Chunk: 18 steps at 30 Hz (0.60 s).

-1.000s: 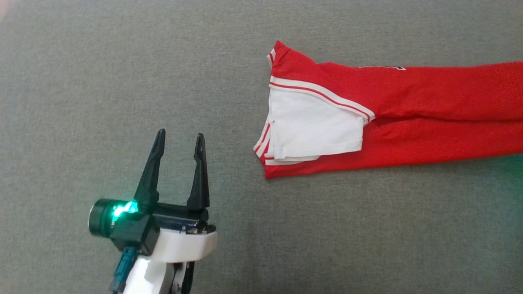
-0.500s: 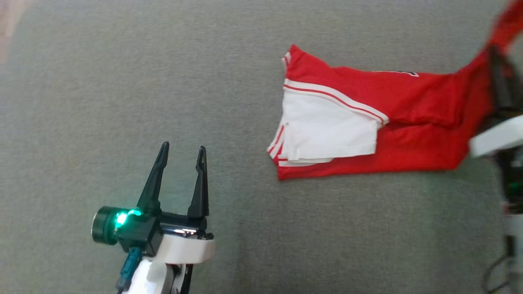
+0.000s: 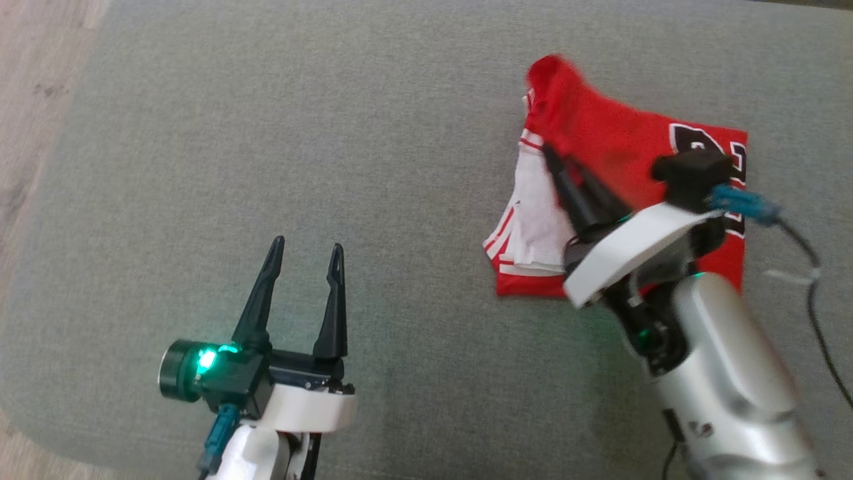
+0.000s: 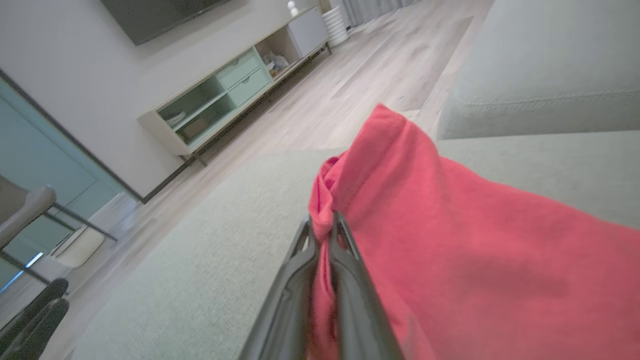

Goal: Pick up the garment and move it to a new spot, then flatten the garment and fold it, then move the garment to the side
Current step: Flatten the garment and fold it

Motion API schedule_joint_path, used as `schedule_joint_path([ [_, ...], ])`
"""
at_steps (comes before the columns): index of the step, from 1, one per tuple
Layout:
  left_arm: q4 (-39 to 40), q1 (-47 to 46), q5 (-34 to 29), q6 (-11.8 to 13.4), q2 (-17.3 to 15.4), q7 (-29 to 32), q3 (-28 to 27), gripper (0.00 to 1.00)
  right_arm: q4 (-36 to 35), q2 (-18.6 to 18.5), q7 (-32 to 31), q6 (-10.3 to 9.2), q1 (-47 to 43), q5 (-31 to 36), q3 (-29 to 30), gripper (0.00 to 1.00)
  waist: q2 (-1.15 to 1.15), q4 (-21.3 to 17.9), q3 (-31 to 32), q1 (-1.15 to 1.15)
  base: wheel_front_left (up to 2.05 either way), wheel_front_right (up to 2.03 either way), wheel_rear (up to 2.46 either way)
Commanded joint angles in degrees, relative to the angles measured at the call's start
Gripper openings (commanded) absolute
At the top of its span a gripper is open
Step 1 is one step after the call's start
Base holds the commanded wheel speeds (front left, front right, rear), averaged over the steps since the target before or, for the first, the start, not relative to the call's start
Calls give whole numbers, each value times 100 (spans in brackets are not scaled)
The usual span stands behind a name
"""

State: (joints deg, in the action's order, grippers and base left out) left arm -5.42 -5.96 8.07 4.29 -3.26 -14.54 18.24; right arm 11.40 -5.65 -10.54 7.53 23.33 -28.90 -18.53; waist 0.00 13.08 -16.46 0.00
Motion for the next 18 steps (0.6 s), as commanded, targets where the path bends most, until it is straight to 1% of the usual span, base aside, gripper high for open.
schedule_joint_path([
  [1, 148, -27, -25, -15, 2, -46, -210, 100, -129, 127, 54, -4, 128, 28, -187, 0, 0, 39, -10, 0, 0, 0, 0],
  [2, 143, -20, -19, -17, 5, -46, -222, 100, -56, 143, 52, -4, 125, 26, -303, 0, 0, 52, -12, 0, 0, 0, 0],
  [3, 140, -15, -16, -19, 8, -46, -230, 100, 2, 155, 50, -4, 113, 14, -400, 4, 0, 62, -13, 0, 0, 0, 0],
  [4, 139, -9, -14, -19, 11, -46, -235, 100, 44, 164, 67, -4, 97, 8, -460, 11, 0, 67, -10, 0, 0, 0, 0],
  [5, 139, -1, -9, -20, 14, -46, -244, 100, 76, 170, 86, -4, 79, 10, -514, 11, 0, 67, -7, 0, 0, 0, 0],
  [6, 138, 7, -3, -21, 16, -46, -256, 100, 102, 176, 105, -4, 56, 4, -556, 14, 0, 59, -1, 0, 0, 0, 0],
  [7, 135, 14, 1, -20, 19, -46, -269, 100, 121, 181, 124, -4, 30, -7, -598, 42, 0, 46, 9, 0, 0, 0, 0],
  [8, 131, 19, 4, -18, 21, -46, -281, 100, 129, 187, 152, -4, 8, -23, -637, 100, 0, 27, 25, 0, 0, 0, 0],
  [13, 143, 30, 6, -29, 28, -46, -343, 100, -77, 209, 616, -4, -94, -93, -598, 100, 0, -113, 175, 0, 0, 0, 0],
  [18, 204, 133, 5, -18, 31, -46, -499, 100, -393, -35, 1260, -4, -327, 226, -197, 100, 0, -346, 421, 0, 0, 0, 0],
])
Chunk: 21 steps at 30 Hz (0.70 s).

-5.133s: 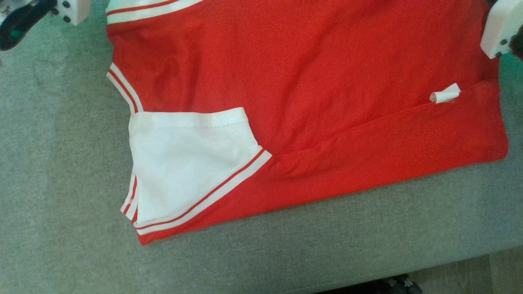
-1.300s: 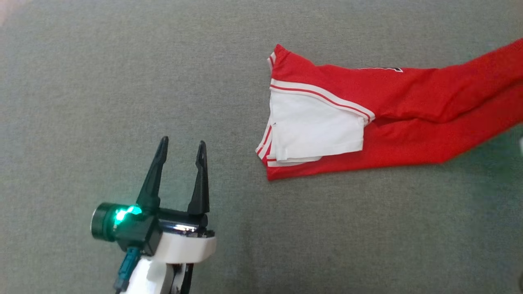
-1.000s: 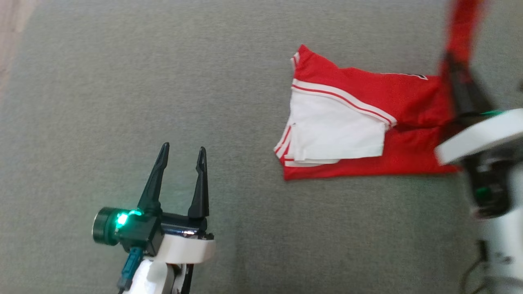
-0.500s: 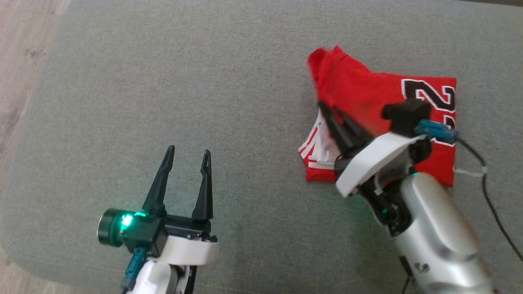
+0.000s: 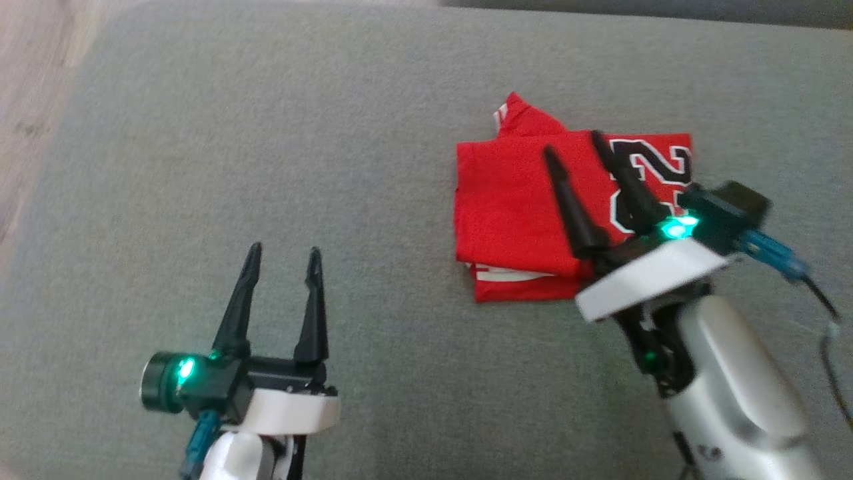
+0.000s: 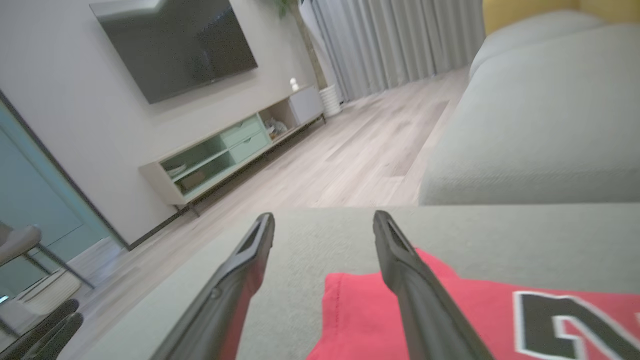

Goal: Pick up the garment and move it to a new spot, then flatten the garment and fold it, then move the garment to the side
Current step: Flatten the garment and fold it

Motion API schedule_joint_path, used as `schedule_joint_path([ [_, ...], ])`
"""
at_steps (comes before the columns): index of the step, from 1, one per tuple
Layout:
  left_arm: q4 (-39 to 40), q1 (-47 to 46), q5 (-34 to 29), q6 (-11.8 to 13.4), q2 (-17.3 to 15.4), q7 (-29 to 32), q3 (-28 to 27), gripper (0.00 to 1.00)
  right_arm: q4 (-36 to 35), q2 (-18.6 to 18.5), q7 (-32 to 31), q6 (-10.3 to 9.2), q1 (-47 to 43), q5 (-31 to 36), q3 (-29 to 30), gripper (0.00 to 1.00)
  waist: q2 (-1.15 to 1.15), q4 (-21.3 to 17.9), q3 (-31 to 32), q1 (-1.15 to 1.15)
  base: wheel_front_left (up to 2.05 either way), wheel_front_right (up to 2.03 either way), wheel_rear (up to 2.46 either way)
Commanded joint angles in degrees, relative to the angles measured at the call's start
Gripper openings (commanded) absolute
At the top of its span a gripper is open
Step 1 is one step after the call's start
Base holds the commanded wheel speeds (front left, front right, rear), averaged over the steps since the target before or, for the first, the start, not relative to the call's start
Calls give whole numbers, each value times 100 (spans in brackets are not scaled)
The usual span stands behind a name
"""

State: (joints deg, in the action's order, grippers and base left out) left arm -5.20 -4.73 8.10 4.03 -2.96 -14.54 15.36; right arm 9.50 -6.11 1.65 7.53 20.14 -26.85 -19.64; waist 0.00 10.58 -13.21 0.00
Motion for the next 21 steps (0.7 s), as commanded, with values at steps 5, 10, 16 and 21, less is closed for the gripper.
schedule_joint_path([
  [5, 204, 198, 147, 8, 4, -46, -392, 100, -358, -282, 780, -4, -456, -55, 386, 100, 0, -352, 419, 0, 0, 0, 0],
  [10, 172, 418, 215, -12, 6, -46, -475, 100, -203, -575, 1254, -4, -970, 24, 753, 100, 0, -539, 769, 0, 0, 0, 0],
  [16, 124, 757, 231, -62, 7, -46, -534, 100, 54, -590, 1331, -4, -1634, 608, 915, 100, 0, -676, 1189, 0, 0, 0, 0],
  [21, 116, 947, 241, -84, 7, -46, -580, 100, 21, -366, 1333, -4, -2042, 1188, 1157, 100, 0, -733, 1292, 0, 0, 0, 0],
])
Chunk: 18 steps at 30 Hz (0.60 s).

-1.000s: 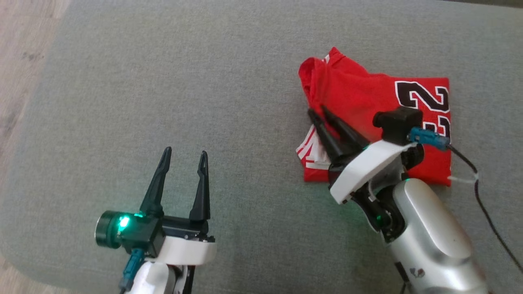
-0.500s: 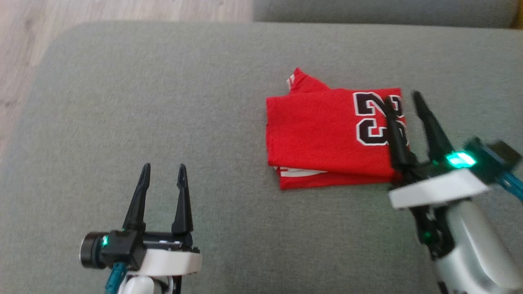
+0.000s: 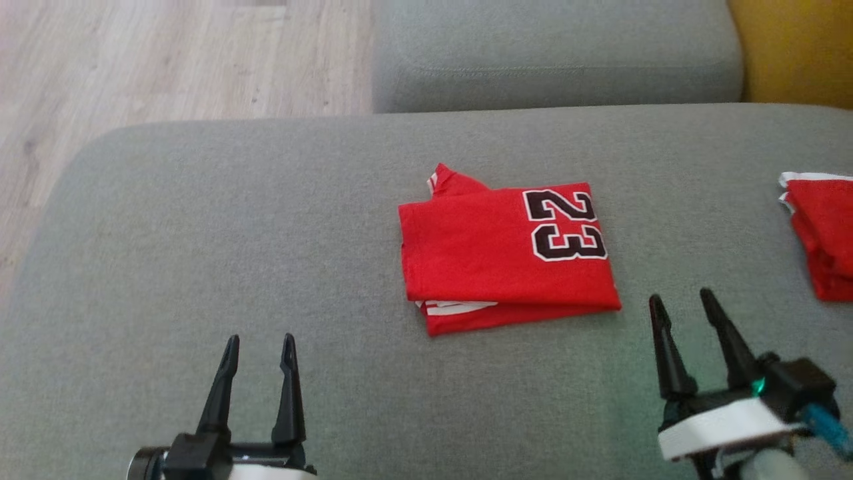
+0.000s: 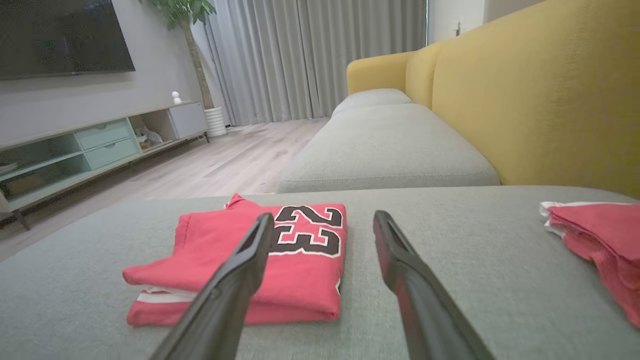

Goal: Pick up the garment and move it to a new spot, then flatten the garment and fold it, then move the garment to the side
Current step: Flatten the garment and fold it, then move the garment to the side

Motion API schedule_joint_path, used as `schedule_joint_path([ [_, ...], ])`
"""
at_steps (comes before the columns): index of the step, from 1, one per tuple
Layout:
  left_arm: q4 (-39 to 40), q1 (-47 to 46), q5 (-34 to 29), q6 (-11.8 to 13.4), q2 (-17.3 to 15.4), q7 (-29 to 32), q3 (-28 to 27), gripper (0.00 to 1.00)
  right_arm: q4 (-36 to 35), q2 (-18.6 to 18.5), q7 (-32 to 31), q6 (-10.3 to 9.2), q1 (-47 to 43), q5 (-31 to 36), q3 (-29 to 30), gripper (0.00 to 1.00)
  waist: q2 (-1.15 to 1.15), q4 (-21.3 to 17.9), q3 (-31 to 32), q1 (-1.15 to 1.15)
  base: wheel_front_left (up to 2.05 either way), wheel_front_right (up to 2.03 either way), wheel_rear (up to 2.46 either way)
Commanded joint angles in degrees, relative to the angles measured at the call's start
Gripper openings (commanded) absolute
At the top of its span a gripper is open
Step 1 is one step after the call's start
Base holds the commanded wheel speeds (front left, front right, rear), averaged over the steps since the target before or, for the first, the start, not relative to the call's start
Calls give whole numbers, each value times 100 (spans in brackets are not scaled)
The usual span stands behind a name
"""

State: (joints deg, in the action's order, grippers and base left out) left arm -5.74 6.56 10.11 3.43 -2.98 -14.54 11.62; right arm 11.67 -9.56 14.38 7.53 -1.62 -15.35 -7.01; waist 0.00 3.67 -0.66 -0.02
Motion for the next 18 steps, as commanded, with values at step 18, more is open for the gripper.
schedule_joint_path([
  [18, 94, -27, 93, -15, 10, -46, -288, 100, -194, 404, 62, -4, -165, 513, 206, 100, 0, -89, 217, 2, 0, 0, 0],
])
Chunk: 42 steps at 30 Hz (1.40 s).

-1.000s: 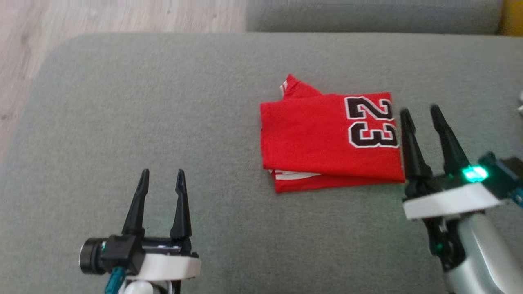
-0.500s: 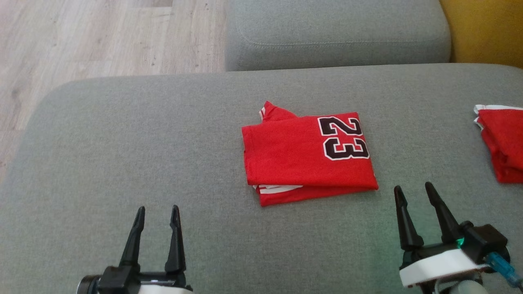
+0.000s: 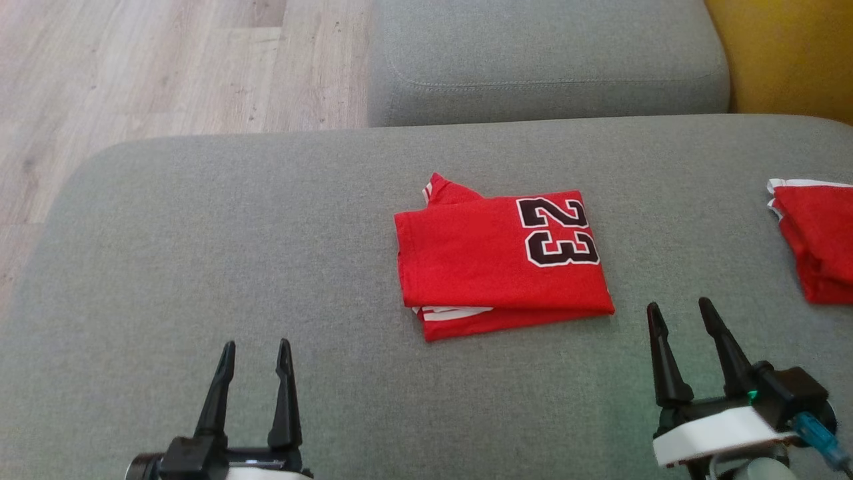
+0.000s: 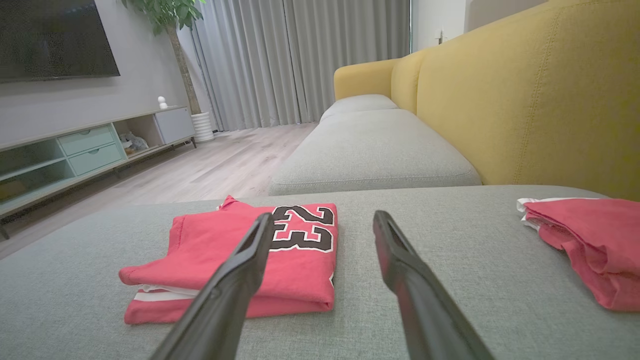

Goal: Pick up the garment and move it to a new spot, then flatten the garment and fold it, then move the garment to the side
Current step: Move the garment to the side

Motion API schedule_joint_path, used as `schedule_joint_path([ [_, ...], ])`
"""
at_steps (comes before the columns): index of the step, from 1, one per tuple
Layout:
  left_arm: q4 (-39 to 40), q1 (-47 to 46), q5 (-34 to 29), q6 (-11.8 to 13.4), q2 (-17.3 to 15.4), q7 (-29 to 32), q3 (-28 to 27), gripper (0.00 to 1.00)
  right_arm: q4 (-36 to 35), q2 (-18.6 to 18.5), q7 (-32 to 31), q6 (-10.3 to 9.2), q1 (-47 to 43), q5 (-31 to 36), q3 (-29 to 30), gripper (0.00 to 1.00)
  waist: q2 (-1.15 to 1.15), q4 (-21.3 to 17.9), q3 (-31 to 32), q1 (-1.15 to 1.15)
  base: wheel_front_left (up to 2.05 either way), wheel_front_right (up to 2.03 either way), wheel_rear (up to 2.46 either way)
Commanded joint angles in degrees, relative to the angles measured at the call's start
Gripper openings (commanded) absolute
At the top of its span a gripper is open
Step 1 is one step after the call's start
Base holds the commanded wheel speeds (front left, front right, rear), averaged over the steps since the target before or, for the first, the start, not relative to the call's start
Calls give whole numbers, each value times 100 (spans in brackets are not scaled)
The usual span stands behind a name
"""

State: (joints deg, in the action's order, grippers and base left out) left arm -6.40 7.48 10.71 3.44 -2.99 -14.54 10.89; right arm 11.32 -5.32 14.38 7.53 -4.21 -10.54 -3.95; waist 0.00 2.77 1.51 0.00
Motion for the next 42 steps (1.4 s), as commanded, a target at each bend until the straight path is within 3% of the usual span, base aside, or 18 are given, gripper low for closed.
schedule_joint_path([
  [1, 157, -122, 38, -14, 11, -46, -216, 100, -159, -13, 62, -4, 98, 42, -92, 100, 0, 3, -2, 0, 0, 0, 0],
  [13, 181, -171, 16, 12, 11, -46, -183, 100, -105, 33, 62, -4, 121, 154, -39, 100, 0, 61, -84, 0, 0, 0, 0],
  [24, 294, -379, -43, 99, 11, -46, -44, 100, 79, -15, 62, -4, 635, 361, 125, 100, 0, 158, -702, 0, 0, 0, 0],
  [31, 298, -657, -144, 88, 11, -46, 116, 100, 1145, -129, 34, -4, 1598, 401, 232, 100, 0, 247, -1108, 0, 0, 0, 0],
  [41, 283, -1023, -108, 105, 12, -46, 430, 100, 2582, -406, -1114, -4, 2864, -417, -124, 100, 0, 516, -1568, 0, 0, 0, 0],
  [42, 283, -1043, -102, 117, 12, -46, 453, 100, 2651, -422, -1218, -4, 2904, -558, -223, 79, 0, 534, -1595, 0, 0, 0, 0],
])
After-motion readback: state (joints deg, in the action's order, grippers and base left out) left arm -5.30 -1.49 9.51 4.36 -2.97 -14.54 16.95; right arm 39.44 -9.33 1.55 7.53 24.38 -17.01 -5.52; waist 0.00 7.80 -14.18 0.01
